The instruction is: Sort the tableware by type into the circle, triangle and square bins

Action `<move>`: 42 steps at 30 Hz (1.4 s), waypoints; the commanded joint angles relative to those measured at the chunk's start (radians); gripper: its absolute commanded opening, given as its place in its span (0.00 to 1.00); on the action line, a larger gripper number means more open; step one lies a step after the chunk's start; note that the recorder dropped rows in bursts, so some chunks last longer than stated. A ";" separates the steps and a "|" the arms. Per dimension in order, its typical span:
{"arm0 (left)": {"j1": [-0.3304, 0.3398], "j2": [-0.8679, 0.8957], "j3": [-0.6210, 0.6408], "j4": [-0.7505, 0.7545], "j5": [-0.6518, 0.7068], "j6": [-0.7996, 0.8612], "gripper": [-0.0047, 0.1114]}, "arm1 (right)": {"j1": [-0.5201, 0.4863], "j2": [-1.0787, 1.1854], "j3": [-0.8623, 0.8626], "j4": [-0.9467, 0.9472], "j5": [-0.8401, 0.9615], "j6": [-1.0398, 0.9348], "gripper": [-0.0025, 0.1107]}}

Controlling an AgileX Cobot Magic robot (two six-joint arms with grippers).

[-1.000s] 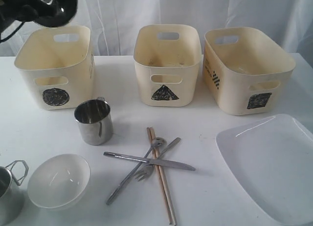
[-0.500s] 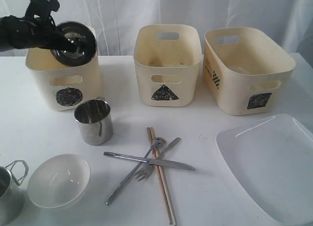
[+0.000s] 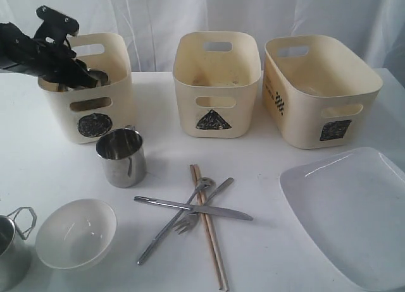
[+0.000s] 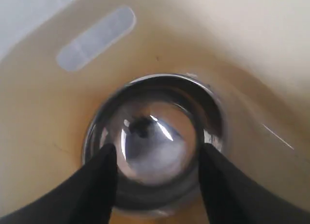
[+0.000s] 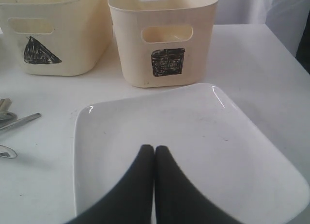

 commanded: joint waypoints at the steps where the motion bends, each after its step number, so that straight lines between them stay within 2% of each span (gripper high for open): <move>1: 0.004 -0.020 -0.005 -0.029 0.174 -0.012 0.50 | -0.005 -0.007 0.002 -0.005 -0.013 0.000 0.02; 9: 0.052 -0.022 -0.005 0.110 0.176 -0.012 0.20 | -0.005 -0.007 0.002 -0.005 -0.013 0.000 0.02; 15: 0.100 -0.044 -0.005 0.116 0.100 -0.028 0.05 | -0.005 -0.007 0.002 -0.005 -0.013 0.000 0.02; 19: 0.100 -0.085 -0.005 0.116 0.052 -0.087 0.04 | -0.005 -0.007 0.002 -0.005 -0.013 0.000 0.02; 24: 0.100 -0.202 -0.005 0.116 0.031 -0.290 0.04 | -0.005 -0.007 0.002 -0.005 -0.013 0.000 0.02; 28: 0.109 -0.339 -0.005 0.116 0.144 -0.400 0.04 | -0.005 -0.007 0.002 -0.005 -0.013 0.000 0.02; 34: 0.109 -0.542 -0.005 0.116 0.257 -0.406 0.04 | -0.005 -0.007 0.002 -0.005 -0.013 0.000 0.02; 38: 0.109 -0.662 -0.005 0.118 0.385 -0.410 0.04 | -0.005 -0.007 0.002 -0.005 -0.013 0.000 0.02; 40: 0.109 -0.712 -0.005 0.134 0.496 -0.384 0.04 | -0.005 -0.007 0.002 -0.005 -0.013 0.000 0.02; 42: 0.109 -0.739 -0.004 0.200 0.717 -0.375 0.04 | -0.005 -0.007 0.002 -0.005 -0.013 0.000 0.02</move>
